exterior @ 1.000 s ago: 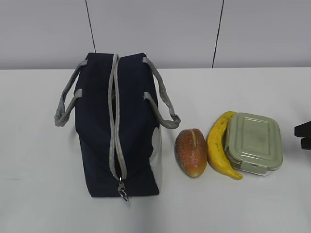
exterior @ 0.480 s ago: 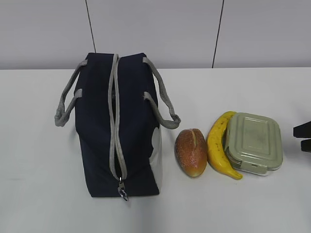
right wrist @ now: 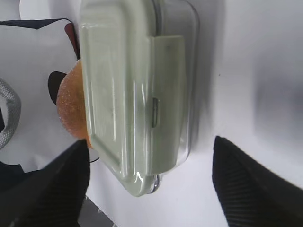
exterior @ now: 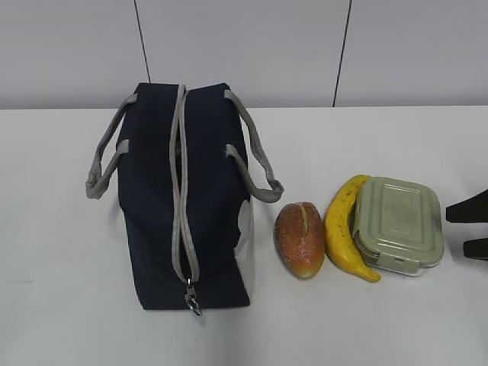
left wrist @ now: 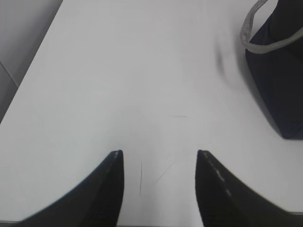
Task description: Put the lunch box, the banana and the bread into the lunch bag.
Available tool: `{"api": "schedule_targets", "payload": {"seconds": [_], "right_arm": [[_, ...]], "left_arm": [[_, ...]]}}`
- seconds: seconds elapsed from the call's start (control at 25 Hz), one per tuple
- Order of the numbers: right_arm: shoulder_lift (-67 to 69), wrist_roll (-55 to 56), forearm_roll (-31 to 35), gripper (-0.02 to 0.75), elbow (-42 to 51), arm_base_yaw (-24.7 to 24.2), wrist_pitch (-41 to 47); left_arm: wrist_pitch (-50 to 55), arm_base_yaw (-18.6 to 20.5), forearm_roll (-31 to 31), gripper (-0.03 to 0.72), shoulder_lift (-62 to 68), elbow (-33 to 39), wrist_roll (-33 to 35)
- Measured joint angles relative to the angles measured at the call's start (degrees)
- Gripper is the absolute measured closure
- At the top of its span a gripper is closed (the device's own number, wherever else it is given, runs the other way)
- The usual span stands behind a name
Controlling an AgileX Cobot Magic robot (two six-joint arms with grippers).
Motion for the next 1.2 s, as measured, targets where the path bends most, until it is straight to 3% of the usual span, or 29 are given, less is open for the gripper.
{"api": "schedule_targets", "payload": {"seconds": [0.56,1.2], "right_arm": [[4.61,-5.24,5.89,0.147,0.00,0.70,-0.95],[4.61,-7.54,10.35,0.148,-0.25,8.95,-7.23]], "left_arm": [[0.00,0.09,0.00,0.317,0.00,0.00,0.00],[0.00,0.09,0.00,0.317,0.00,0.00,0.00]]}}
